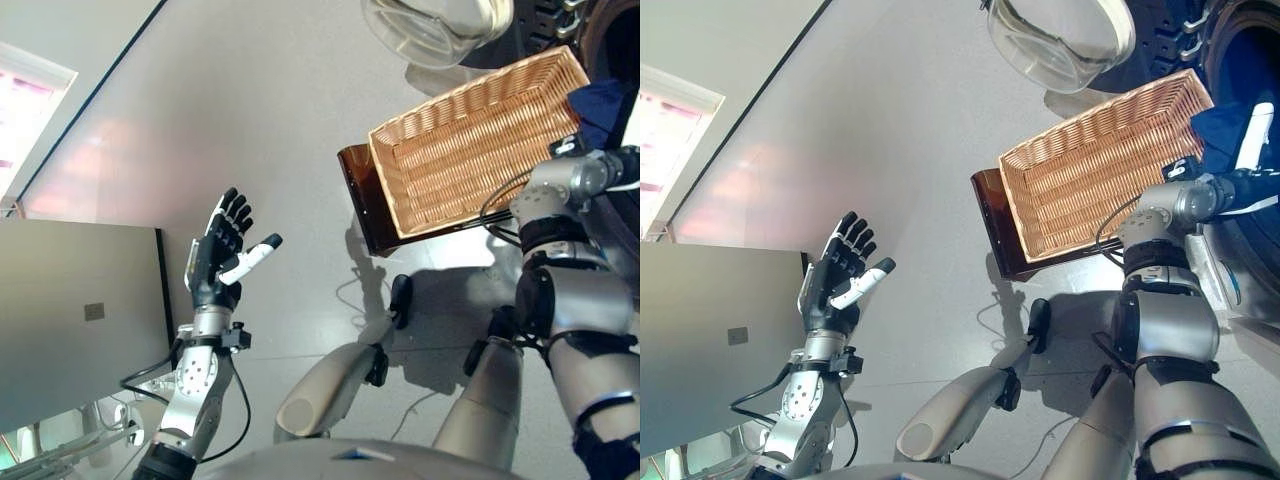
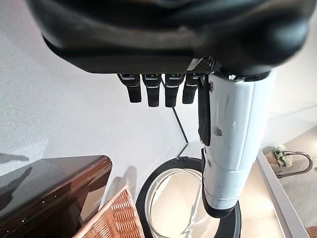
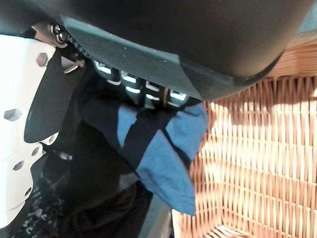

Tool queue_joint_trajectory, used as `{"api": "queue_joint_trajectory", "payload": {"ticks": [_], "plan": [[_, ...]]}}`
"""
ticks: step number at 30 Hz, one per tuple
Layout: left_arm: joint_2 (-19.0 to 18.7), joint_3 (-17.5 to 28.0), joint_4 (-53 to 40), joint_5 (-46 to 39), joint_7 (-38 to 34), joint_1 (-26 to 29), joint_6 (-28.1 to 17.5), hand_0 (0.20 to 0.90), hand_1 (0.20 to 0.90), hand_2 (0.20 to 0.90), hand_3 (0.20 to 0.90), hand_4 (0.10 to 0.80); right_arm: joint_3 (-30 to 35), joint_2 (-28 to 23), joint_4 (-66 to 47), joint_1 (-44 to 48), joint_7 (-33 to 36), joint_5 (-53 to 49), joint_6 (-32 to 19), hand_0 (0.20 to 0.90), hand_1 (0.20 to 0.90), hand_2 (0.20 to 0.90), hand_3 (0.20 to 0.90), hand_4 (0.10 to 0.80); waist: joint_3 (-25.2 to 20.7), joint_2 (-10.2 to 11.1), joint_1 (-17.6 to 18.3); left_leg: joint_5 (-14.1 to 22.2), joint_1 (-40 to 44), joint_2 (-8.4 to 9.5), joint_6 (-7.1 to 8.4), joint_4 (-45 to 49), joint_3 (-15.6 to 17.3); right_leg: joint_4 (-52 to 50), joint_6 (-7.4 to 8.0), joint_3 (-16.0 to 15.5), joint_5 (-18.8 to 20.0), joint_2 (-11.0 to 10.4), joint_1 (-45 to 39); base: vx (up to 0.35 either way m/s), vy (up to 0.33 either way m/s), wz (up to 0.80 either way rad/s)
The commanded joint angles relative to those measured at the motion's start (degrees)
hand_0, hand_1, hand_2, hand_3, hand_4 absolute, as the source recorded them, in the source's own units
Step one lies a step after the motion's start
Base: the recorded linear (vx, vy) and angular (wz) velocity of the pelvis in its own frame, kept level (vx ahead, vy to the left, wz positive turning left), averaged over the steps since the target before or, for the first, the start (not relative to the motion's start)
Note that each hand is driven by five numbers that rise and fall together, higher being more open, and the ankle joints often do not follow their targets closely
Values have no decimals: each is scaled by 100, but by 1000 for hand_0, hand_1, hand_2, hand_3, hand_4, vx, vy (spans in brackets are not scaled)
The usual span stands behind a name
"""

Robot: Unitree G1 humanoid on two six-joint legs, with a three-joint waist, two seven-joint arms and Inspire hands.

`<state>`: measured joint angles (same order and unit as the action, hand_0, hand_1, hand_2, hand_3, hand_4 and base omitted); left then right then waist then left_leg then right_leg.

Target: Pick up the clothes and place them into the washing machine

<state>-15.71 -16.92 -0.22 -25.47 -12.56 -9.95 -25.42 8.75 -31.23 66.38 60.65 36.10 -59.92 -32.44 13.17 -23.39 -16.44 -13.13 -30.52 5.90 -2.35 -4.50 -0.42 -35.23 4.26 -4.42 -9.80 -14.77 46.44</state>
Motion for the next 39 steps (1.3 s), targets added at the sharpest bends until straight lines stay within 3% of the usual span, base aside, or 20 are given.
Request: {"api": "queue_joint_trajectory", "payload": {"ticks": [1,10,11,12,25,35,37,39], "plan": [[-91,289,-513,-119,-104,167,-627,900,900,900,900,800,-538,-385,-316,369,-210,471,-310,900,900,900,900,800,-161,-135,-77,979,497,121,378,178,113,2164,30,202,818,99,-1041,0,0,0],[-128,332,-621,-175,-58,53,-666,900,900,900,900,800,-517,-262,-257,358,-197,451,-291,900,900,900,900,800,-43,-163,-116,925,410,105,395,182,72,1960,-12,176,741,117,-890,-13,-4,1],[-128,334,-622,-175,-59,54,-666,900,900,900,900,800,-519,-263,-251,365,-199,449,-290,351,351,351,351,408,-45,-160,-117,925,404,106,395,184,74,1956,-12,180,739,117,-881,0,0,0],[-125,312,-624,-183,-57,42,-663,900,900,900,900,800,-556,-267,-191,393,-182,472,-251,200,200,200,200,300,-52,-150,-122,934,398,105,390,180,72,1950,-17,191,731,124,-864,0,0,0],[-122,374,-622,-171,-88,74,-660,900,900,900,900,800,-617,-245,-84,353,-190,510,-179,200,200,200,200,300,-123,-81,-72,969,489,92,396,175,111,1966,-25,221,722,159,-931,2,2,-1],[-184,639,-727,-144,-1,-9,-712,900,900,900,900,800,-1013,-1234,-556,808,-47,1093,42,200,200,200,200,300,-359,15,-74,967,766,100,434,94,34,2072,5,115,730,112,-1244,10,-4,3],[-285,696,-701,-224,80,2,-722,900,900,900,900,800,-1432,-2040,-928,1375,-81,1181,29,200,200,200,200,300,-497,233,-6,969,878,108,470,63,-13,2104,25,75,729,93,-1395,42,-15,13],[-283,697,-659,-258,89,20,-719,900,900,900,900,800,-1597,-2198,-979,1594,-61,1179,0,200,200,200,200,300,-504,259,22,968,924,115,473,46,-35,2114,27,53,722,91,-1460,33,0,3]]}}
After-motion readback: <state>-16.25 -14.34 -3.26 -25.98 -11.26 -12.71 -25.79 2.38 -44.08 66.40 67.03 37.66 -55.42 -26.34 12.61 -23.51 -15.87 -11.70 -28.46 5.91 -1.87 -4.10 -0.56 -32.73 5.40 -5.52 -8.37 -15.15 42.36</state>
